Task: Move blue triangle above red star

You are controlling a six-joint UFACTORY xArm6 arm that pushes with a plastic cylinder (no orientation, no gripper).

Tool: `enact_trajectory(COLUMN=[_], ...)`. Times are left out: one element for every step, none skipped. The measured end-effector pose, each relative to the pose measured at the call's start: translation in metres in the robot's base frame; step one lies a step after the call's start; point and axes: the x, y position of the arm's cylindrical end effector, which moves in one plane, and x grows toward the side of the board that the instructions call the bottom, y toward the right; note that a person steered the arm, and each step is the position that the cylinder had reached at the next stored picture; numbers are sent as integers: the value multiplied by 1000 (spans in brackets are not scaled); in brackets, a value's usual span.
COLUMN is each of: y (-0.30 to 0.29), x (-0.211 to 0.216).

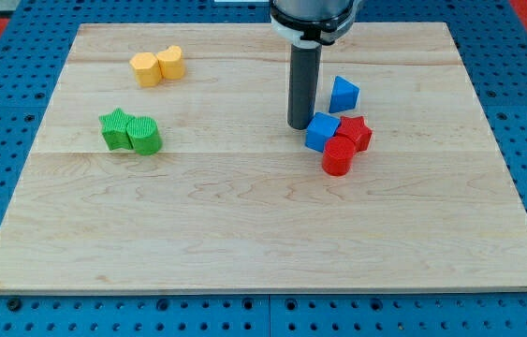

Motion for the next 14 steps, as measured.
enact_trajectory(y=[-13, -27, -3, 40, 42, 42, 50, 60, 60, 60, 67, 120, 190, 198], x=[-25, -62, -99, -100, -92, -76, -60, -47, -32, -23, -28, -44, -40, -10])
